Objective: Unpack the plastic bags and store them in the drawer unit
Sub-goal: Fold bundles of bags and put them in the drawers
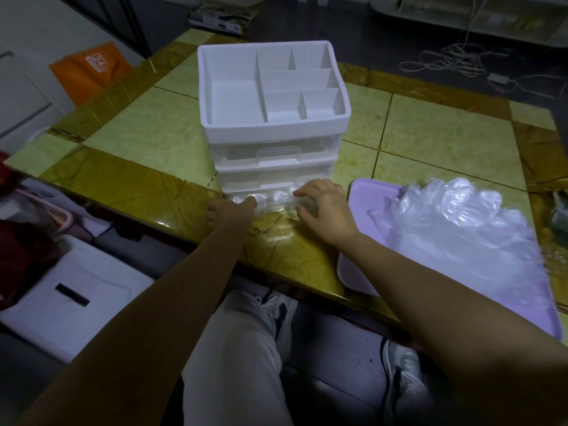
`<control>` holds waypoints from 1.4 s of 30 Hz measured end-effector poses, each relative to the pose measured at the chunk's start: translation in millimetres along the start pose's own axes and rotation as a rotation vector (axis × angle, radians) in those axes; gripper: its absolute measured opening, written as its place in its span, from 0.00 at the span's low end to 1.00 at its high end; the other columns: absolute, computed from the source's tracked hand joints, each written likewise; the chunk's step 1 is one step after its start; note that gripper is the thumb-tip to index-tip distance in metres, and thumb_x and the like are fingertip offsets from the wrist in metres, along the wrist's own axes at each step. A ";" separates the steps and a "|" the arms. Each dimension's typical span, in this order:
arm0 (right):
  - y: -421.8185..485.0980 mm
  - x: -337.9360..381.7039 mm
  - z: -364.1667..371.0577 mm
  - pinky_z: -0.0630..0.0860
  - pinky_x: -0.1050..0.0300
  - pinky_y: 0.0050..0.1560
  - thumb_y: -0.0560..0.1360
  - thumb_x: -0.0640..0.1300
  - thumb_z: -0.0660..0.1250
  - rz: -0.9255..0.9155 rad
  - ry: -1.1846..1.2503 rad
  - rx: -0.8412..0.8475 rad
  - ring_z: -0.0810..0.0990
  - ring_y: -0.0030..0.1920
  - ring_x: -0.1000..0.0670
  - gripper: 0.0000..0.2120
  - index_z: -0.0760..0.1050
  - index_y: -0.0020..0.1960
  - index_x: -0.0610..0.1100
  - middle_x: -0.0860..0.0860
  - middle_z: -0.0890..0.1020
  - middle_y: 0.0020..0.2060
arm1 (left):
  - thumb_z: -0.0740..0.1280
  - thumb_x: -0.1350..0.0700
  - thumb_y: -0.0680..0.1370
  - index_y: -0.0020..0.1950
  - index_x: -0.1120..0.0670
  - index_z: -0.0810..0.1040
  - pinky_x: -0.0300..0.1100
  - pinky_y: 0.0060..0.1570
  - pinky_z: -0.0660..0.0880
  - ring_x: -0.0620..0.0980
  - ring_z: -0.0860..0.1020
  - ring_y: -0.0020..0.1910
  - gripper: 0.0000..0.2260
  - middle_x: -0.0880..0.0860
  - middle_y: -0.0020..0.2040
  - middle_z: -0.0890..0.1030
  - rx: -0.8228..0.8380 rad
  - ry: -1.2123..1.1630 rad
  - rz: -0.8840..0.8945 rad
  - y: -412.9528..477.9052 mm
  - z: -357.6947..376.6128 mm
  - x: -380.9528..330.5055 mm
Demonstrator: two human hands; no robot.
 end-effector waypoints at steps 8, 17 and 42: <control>-1.8 21.2 19.7 0.62 0.50 0.68 0.74 0.47 0.62 -0.030 -0.309 0.204 0.71 0.65 0.42 0.26 0.65 0.70 0.40 0.43 0.73 0.65 | 0.70 0.47 0.70 0.73 0.59 0.54 0.56 0.67 0.66 0.60 0.64 0.69 0.39 0.60 0.72 0.60 0.015 0.049 0.014 -6.5 -6.0 3.0; -5.3 13.9 6.2 0.74 0.49 0.50 0.72 0.38 0.65 -0.077 -0.096 -0.117 0.76 0.49 0.43 0.11 0.80 0.52 0.38 0.44 0.79 0.45 | 0.73 0.47 0.70 0.72 0.55 0.59 0.49 0.59 0.66 0.58 0.65 0.67 0.37 0.58 0.70 0.61 0.031 -0.024 0.237 -13.2 -13.7 2.2; 22.1 24.2 14.3 0.76 0.63 0.41 0.76 0.39 0.65 0.549 0.963 0.003 0.80 0.38 0.52 0.09 0.81 0.48 0.34 0.45 0.83 0.39 | 0.79 0.52 0.63 0.60 0.57 0.70 0.39 0.44 0.75 0.52 0.78 0.52 0.30 0.55 0.55 0.78 -0.087 -0.001 0.655 3.2 -23.3 -14.9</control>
Point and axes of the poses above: each hand's wrist, its own y-axis towards the middle knuckle, its own z-axis out of the palm, x = y × z, the point moved 3 cm from there along y, towards the middle knuckle
